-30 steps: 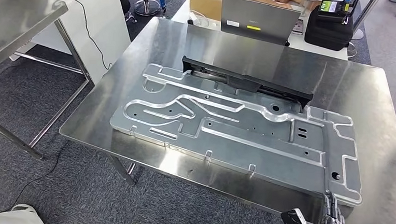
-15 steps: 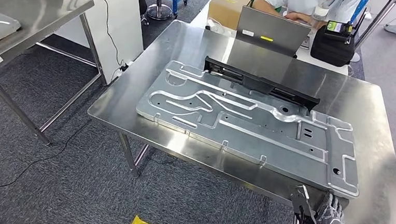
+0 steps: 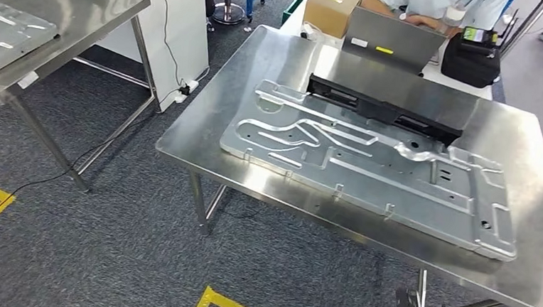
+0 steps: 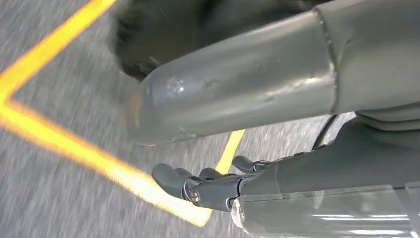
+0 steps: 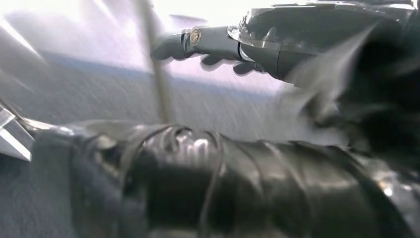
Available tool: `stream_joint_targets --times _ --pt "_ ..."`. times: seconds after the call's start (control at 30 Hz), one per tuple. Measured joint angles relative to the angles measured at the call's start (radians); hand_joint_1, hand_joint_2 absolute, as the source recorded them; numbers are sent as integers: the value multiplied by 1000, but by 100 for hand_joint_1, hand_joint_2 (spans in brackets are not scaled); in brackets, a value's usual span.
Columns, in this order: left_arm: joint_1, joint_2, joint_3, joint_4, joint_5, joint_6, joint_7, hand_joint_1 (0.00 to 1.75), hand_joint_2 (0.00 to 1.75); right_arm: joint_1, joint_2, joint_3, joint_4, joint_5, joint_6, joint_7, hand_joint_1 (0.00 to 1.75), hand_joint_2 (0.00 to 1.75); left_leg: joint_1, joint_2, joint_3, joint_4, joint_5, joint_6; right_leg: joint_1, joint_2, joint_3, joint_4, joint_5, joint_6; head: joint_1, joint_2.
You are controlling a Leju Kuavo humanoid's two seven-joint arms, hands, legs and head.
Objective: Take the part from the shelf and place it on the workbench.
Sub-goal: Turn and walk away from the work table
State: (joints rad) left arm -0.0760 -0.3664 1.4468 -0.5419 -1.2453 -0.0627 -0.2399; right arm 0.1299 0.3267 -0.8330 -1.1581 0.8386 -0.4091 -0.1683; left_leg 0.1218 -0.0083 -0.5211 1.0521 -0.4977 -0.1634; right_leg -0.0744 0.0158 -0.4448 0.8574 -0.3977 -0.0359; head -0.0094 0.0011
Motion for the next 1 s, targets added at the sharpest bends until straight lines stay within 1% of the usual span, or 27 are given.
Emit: stream_joint_targets --times 0.03,0.07,0.13,0.17,0.2,0.23,0.3,0.33,0.37,0.4,0.43,0.47,0.5,0.53,0.57,0.6,0.63,0.67,0.7,0.73,0.77,0.83,0.87,0.9,0.93,0.97,1.0 --pt "0 -1 0 4 7 6 -2 0 0 47 5 36 -63 -80 -44 -45 0 0 0 -5 -9 2 2 -18 -19 4 -38 58 -23 31 -5 0" --pt "0 -2 0 7 13 11 -4 0 0 97 9 77 -155 -155 -95 -103 0 0 -1 -10 -31 21 -11 -14 -35 8 -79 119 -44 59 -10 0" --pt "10 1 -1 6 16 10 -9 0 0 184 13 176 -410 -206 -203 -217 0 0 -5 -6 -97 91 -24 41 -51 23 -145 190 -59 88 -11 0" --pt "15 3 -2 2 15 4 -11 0 0 223 13 234 -547 -178 -245 -250 0 0 -3 4 -117 102 -27 65 -54 24 -171 211 -64 93 -7 0" --pt "21 4 -4 -4 12 -3 -13 0 0 255 12 294 -677 -124 -270 -262 0 0 -4 13 -136 111 -18 79 -51 17 -191 234 -82 88 -1 0" --pt "26 4 -7 -8 9 -8 -14 0 0 278 12 354 -791 -66 -283 -259 0 44 -8 23 -151 111 -6 85 -46 6 -207 269 -119 77 2 0" --pt "31 4 -14 -17 7 -14 -15 0 0 302 15 454 -964 13 -291 -239 0 131 -24 31 -172 93 27 91 -27 -17 -231 386 -233 42 8 0" --pt "32 3 -18 -19 7 -17 -16 0 0 310 17 492 -1025 33 -292 -230 0 175 -35 34 -178 82 45 89 -12 -20 -233 446 -280 25 8 0" --pt "33 3 -21 -21 3 -19 -17 0 0 314 19 521 -1075 39 -292 -238 0 175 -50 36 -185 72 60 89 7 -20 -226 490 -306 5 9 0" --pt "33 3 -24 -24 -5 -21 -20 0 0 309 20 540 -1121 38 -292 -271 0 175 -66 38 -192 64 72 94 29 -20 -208 509 -307 -20 9 0" --pt "33 4 -28 -25 -17 -24 -24 0 0 291 20 553 -1166 36 -292 -326 0 175 -84 42 -199 58 84 102 55 -19 -178 503 -288 -52 8 0" --pt "32 6 -32 -26 -32 -25 -30 0 0 260 20 563 -1209 39 -292 -391 0 175 -103 47 -206 51 96 114 85 -21 -135 471 -257 -92 8 0" --pt "29 8 -36 -24 -46 -26 -36 0 0 223 20 574 -1247 56 -292 -445 0 175 -116 50 -211 46 109 128 118 -29 -79 415 -237 -141 8 0" --pt "25 12 -39 -19 -57 -24 -43 0 0 186 21 593 -1277 85 -292 -474 0 175 -130 53 -214 42 122 137 143 -38 -11 342 -230 -186 7 0" --pt "20 17 -42 -13 -64 -23 -47 0 0 154 21 619 -1300 121 -291 -478 0 175 -138 55 -220 39 136 144 162 -46 51 261 -240 -218 7 0" --pt "15 23 -43 -6 -69 -21 -50 0 0 130 21 646 -1314 153 -291 -467 0 175 -140 57 -228 35 153 146 170 -52 92 196 -259 -232 6 0" --pt "12 29 -43 0 -73 -20 -53 0 0 116 21 672 -1324 177 -291 -445 0 175 -143 61 -236 26 174 144 169 -51 110 152 -267 -228 6 0" --pt "14 34 -43 2 -75 -19 -54 0 0 108 20 692 -1329 187 -291 -426 0 175 -141 63 -246 13 198 140 168 -49 103 126 -263 -217 6 0" --pt "17 38 -43 3 -79 -18 -57 0 0 109 20 704 -1332 185 -290 -411 0 175 -140 59 -254 1 207 134 163 -46 88 118 -247 -199 5 0" --pt "22 41 -42 4 -81 -18 -58 0 0 112 19 711 -1334 175 -290 -402 0 175 -139 48 -262 2 191 127 159 -43 74 109 -223 -183 6 0" --pt "28 43 -41 4 -83 -17 -60 0 0 115 19 716 -1336 163 -289 -400 0 175 -138 34 -273 19 150 121 153 -39 59 102 -201 -164 5 0" --pt "36 48 -39 4 -85 -17 -62 0 0 118 19 723 -1336 149 -287 -401 0 175 -132 15 -308 109 40 112 146 -35 27 104 -172 -124 5 0" --pt "36 51 -37 4 -85 -17 -62 0 0 119 19 727 -1336 147 -286 -402 0 175 -128 13 -325 168 15 107 145 -35 11 110 -162 -107 5 0" --pt "36 54 -36 4 -85 -17 -62 0 0 120 19 730 -1336 146 -286 -402 0 175 -124 13 -334 223 19 101 143 -34 -6 119 -154 -93 5 0" --pt "36 55 -35 4 -85 -17 -63 0 0 121 19 732 -1336 145 -286 -402 0 175 -121 13 -324 255 42 95 142 -34 -23 131 -149 -83 5 0" --pt "36 57 -35 4 -85 -17 -63 0 0 122 19 734 -1336 142 -286 -402 0 175 -119 13 -290 250 68 91 141 -35 -38 144 -146 -75 5 0" --pt "35 58 -34 4 -85 -17 -64 0 0 123 19 735 -1336 138 -287 -404 0 175 -117 13 -237 212 79 90 140 -35 -50 158 -146 -70 5 0"
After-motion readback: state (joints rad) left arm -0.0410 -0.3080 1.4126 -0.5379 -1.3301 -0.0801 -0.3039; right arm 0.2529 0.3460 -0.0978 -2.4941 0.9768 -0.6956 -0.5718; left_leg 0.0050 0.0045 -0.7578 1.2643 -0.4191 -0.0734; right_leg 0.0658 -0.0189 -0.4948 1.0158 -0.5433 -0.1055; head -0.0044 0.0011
